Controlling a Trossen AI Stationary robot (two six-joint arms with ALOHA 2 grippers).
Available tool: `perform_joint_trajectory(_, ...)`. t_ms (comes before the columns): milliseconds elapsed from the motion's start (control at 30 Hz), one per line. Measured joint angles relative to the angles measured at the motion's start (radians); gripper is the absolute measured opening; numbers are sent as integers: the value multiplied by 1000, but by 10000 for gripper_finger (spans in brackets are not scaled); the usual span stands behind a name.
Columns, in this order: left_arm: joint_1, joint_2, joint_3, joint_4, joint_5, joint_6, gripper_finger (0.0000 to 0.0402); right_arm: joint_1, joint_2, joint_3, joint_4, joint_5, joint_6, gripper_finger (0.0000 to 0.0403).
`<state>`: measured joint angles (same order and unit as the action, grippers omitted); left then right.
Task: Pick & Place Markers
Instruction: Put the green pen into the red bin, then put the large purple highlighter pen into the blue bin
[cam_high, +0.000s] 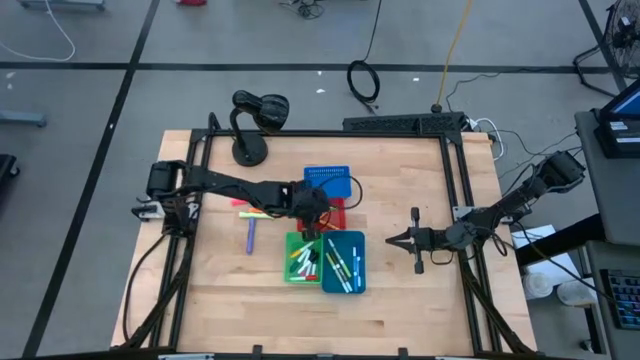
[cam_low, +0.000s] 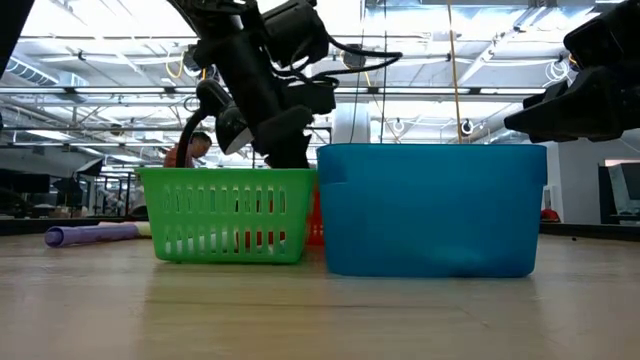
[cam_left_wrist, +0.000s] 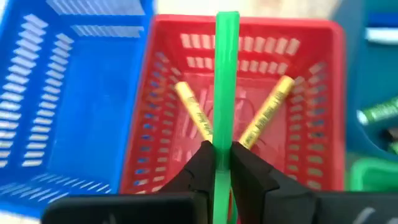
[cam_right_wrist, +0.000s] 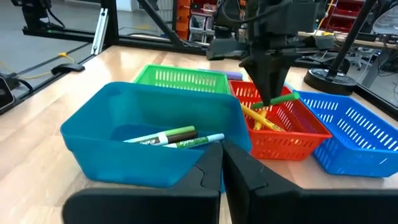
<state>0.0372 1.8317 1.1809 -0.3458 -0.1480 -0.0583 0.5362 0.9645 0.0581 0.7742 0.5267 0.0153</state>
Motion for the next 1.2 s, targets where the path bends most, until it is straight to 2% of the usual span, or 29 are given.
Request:
perform_joint_trajectory(233, 1, -43, 2, -25, -44, -124, 109, 0, 0, 0, -1, 0, 0, 0)
perform_joint_trajectory(433, -22, -95, 4, -19, -47, -109, 170, 0, 1, 0, -9, 0, 0, 0)
perform_joint_trajectory(500, -35, -125, 3, -65, -45, -134, 181, 0, 1, 0, -3, -1, 0, 0)
perform_joint_trajectory(567, -49, -164, 2, -131, -43, -209, 187, 0, 3, 0, -13, -1, 0, 0)
perform_joint_trajectory(733, -108, -275, 3, -471, -36, -465, 188, 0, 7, 0, -19, -3, 3, 0)
perform_joint_trajectory(900, -196, -334, -23, -735, -34, -937, 189, 0, 12, 0, -3, -3, 10, 0)
perform_joint_trajectory(967, -218, -336, -45, -780, -30, -1077, 189, 0, 12, 0, -4, -3, 10, 0)
perform_joint_trajectory(1033, -232, -331, -80, -796, -9, -1144, 189, 0, 12, 0, 2, -3, 11, 0)
perform_joint_trajectory(1200, -215, -331, -227, -623, 63, -1145, 189, 0, 12, 0, 4, -3, 18, 0)
